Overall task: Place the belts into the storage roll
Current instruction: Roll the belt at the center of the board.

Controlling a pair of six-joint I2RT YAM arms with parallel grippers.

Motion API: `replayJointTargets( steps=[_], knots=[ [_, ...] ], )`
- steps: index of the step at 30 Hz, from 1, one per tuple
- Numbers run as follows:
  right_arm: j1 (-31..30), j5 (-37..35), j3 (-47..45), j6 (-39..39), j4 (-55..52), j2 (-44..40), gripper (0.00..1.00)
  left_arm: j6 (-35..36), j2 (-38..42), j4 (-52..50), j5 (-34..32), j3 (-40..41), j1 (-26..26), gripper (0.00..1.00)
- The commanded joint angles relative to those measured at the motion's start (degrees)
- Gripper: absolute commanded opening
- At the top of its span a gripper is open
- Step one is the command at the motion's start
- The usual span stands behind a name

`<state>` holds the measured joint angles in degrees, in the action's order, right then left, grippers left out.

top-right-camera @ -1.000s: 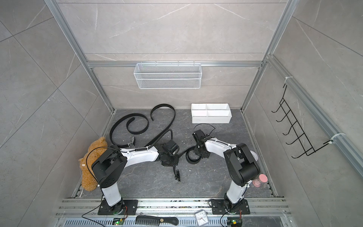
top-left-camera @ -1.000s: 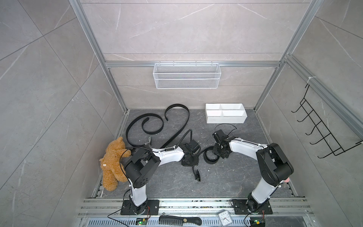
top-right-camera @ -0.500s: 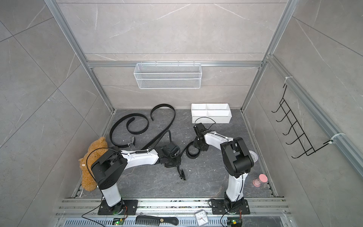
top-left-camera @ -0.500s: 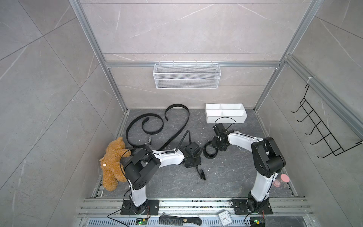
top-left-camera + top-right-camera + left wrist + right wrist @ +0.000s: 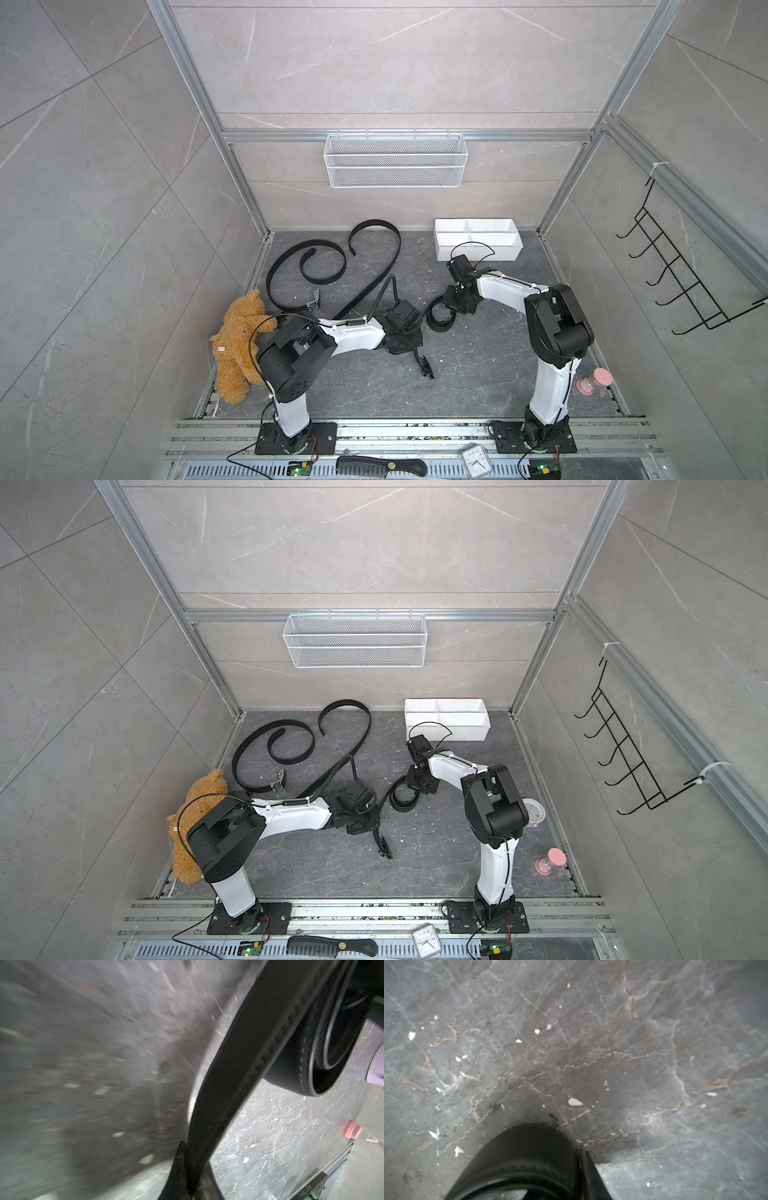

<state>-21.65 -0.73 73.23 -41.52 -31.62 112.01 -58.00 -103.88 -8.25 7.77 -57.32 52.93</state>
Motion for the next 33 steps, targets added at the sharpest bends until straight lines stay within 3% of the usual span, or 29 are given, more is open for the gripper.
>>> replayJointTargets(
  steps=[1,2,3,7,11,16,20,24,27,33],
  knots=[
    [1.88,-3.04,-4.51,-4.00,1.41,3.55,0.18,-5.88,-3.92,-2.09,5.38,-2.24,3.08,0.00],
    [1.67,-3.01,-4.90,-4.02,1.80,3.17,0.17,-6.51,-4.66,-0.53,6.02,-2.86,3.38,0.01],
    [1.43,-2.92,-5.19,-3.70,2.34,2.88,0.15,-7.07,-5.61,1.10,7.16,-3.75,3.62,0.09],
    [-0.28,-2.78,-3.87,-0.32,2.36,3.94,0.10,-6.68,-6.85,4.30,10.56,-5.34,3.85,0.60],
    [-1.47,-2.85,-3.25,2.61,2.07,5.35,0.07,-3.21,-2.06,0.78,9.56,-3.78,3.63,0.84],
    [-2.08,-1.95,-3.11,6.10,1.92,5.90,0.06,1.87,8.24,-7.29,7.18,-1.26,1.64,0.89],
    [-2.68,-1.58,-1.57,8.52,0.53,6.46,0.06,9.82,11.30,-17.23,2.53,-5.24,-5.68,0.96],
    [-2.70,-0.95,-0.08,9.72,-0.49,7.42,0.06,19.04,2.65,-18.34,2.06,-14.67,-12.28,0.99],
    [-2.81,-0.59,0.37,10.12,-0.91,7.88,0.06,24.69,-5.92,-18.72,2.44,-24.01,-12.42,1.00],
    [-2.79,0.72,0.33,10.27,-0.94,7.88,0.08,29.81,-15.10,-20.24,1.09,-34.21,-12.53,1.00]
  ],
)
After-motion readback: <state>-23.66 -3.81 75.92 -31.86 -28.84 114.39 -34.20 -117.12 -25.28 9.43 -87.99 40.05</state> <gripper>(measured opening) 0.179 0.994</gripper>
